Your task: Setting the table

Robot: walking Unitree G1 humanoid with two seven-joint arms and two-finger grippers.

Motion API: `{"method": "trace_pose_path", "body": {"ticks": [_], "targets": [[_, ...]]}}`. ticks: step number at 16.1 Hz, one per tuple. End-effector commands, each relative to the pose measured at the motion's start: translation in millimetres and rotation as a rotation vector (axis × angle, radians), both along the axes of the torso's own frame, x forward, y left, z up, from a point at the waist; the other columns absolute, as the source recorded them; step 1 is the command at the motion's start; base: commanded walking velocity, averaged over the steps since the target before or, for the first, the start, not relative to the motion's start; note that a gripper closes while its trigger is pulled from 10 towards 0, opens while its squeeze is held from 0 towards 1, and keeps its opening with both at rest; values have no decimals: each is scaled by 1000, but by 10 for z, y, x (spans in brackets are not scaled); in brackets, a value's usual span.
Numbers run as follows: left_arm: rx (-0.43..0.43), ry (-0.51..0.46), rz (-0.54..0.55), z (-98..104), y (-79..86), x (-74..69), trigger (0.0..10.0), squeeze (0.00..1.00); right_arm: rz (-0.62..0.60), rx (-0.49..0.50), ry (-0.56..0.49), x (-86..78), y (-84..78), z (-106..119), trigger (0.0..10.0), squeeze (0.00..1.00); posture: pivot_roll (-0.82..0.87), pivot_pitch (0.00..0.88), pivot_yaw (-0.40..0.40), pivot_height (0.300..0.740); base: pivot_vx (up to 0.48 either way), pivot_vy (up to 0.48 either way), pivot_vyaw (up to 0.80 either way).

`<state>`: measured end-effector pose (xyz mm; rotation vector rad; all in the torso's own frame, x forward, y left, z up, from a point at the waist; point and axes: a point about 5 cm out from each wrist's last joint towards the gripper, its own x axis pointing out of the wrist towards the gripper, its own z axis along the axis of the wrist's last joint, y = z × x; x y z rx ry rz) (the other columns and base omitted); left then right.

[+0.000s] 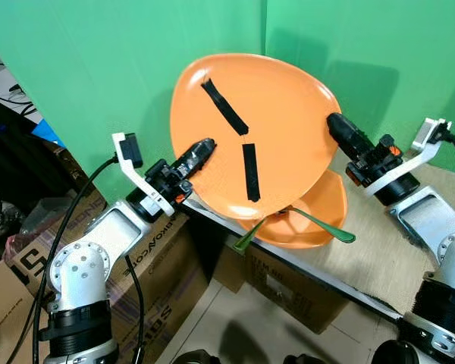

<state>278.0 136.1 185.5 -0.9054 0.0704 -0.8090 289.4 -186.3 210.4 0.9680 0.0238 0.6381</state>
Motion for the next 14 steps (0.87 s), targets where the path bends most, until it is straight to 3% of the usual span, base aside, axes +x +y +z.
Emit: {"method": "trace_pose_path", "body": {"ticks": [1,2,8,9,12,13,14], "targets": [[12,-25,-5,64,-20,-9,0,0,63,-5,-16,-13,118,34,10000,153,-42,0,98,740,0,0,0],[11,-27,0,67,-15,-8,0,0,68,-3,-13,-16,121,32,10000,1000,-41,0,97,740,0,0,0],[-24,-39,19,113,17,2,0,0,111,-49,9,-31,184,-19,10000,1000,-39,0,93,740,0,0,0],[-32,-41,20,120,19,2,0,0,118,-71,14,-31,207,-33,10000,0,-39,0,92,740,0,0,0],[-54,-46,17,144,15,0,0,0,144,-113,16,-21,269,-63,10000,0,-34,0,89,740,0,0,0],[-49,-45,18,144,19,-1,0,0,142,-91,12,-10,276,-51,7725,0,-33,0,89,740,0,0,0],[-49,-44,19,143,21,-2,0,0,140,-72,5,-1,276,-34,3882,0,-33,0,89,740,0,0,0]]}}
